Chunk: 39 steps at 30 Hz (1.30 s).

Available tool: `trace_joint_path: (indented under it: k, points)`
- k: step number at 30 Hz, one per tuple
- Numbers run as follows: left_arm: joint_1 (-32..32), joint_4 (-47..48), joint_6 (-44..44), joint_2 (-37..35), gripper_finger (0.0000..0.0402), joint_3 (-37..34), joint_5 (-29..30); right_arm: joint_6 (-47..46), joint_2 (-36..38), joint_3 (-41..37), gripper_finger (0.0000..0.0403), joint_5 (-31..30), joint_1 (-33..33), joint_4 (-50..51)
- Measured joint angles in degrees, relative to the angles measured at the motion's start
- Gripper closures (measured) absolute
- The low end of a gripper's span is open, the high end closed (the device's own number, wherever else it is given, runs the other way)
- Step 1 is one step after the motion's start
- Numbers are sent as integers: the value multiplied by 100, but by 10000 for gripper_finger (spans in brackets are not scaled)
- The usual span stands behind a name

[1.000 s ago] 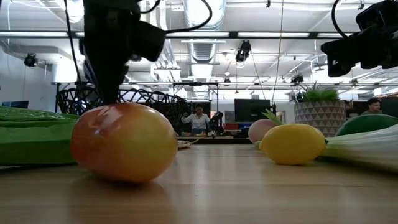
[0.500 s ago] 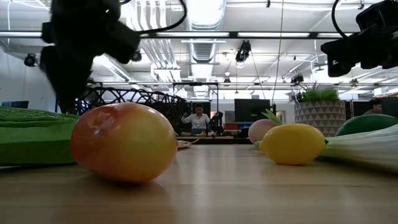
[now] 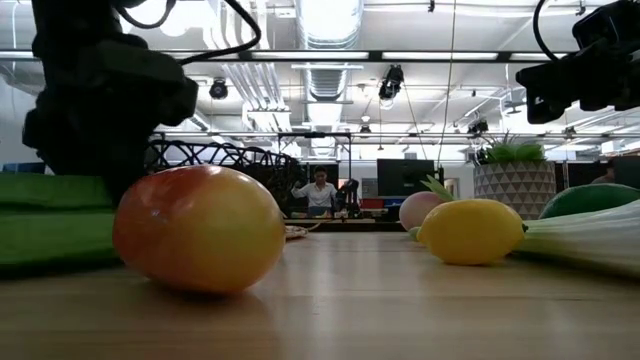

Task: Build produce basket
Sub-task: Put the green lettuce into the black mesh basket

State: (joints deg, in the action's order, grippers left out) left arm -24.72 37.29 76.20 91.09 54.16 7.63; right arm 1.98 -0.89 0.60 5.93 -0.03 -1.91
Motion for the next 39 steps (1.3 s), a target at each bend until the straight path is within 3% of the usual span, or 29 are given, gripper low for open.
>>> trace_joint_path:
  k: [7,12,21,26,34,39]
  points:
    - [-10,-40,0,479,186,-55,-2,4,0,0,385,0,0,0]
    - [-3,-28,-212,605,253,113,-69,-1,-2,0,385,1,0,0]
    - [0,173,-684,-134,381,435,-99,-1,-4,-1,385,0,0,2]
    - [37,304,-1199,-771,385,837,344,-3,-4,-2,385,0,0,2]
    - [206,222,-3016,-1597,377,1919,2211,5,-4,-1,385,0,0,2]
    - [807,240,-4254,-1762,376,2713,2328,-1,-2,-1,385,0,0,0]
